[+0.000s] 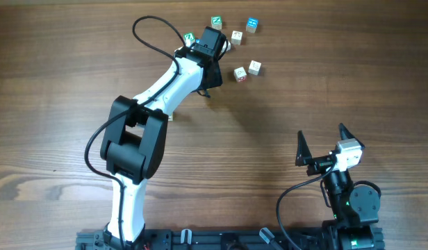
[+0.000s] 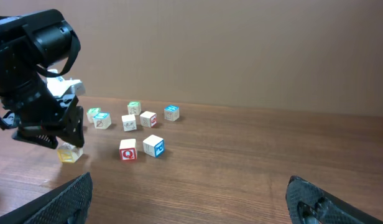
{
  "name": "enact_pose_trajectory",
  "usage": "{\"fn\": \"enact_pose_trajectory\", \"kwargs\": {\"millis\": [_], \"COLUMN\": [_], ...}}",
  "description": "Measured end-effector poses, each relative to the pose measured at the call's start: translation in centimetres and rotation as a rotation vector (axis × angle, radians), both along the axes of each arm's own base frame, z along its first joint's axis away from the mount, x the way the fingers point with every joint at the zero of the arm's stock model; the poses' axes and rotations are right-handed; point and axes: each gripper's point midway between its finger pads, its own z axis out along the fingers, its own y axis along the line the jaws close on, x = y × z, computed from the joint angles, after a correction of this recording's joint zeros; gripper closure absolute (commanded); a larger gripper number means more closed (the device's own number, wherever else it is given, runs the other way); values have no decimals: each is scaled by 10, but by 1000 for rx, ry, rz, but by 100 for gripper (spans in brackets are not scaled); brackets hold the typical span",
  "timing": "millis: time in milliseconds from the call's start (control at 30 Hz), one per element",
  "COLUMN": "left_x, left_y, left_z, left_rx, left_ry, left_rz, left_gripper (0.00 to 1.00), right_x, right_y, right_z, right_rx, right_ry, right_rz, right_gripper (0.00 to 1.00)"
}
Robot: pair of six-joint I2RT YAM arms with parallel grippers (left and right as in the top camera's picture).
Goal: Form a tower
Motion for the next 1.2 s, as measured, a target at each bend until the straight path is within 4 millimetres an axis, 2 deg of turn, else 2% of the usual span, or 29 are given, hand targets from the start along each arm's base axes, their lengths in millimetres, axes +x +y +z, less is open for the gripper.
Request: {"fn": "enact_pose_trajectory", "kwargs": {"millis": [167, 267, 433, 600, 767, 933, 1200], "left_x": [1, 1, 1, 1, 3, 0, 1], "left_y": [0, 0, -1, -1, -2, 0, 0], "left_z": [0, 0, 0, -2, -2, -4, -3], "left_rx": [31, 47, 52, 53, 49, 56, 54], "left_ry": [-4, -6, -8, -12, -21, -5, -10], "left_rz": [-86, -128, -143, -151, -150, -151, -150], "left_gripper": [47, 56, 52, 61, 58, 66, 66], "right_x": [0, 0, 0, 0, 0, 0, 0], "right_y": [0, 0, 0, 0, 0, 0, 0], "right_z": [0, 0, 0, 0, 0, 0, 0], "right_rx": [0, 0, 0, 0, 0, 0, 0], "right_ry": [0, 0, 0, 0, 0, 0, 0], "right_rz": [0, 0, 0, 0, 0, 0, 0], "right_gripper": [0, 1, 0, 0, 0, 0, 0]}}
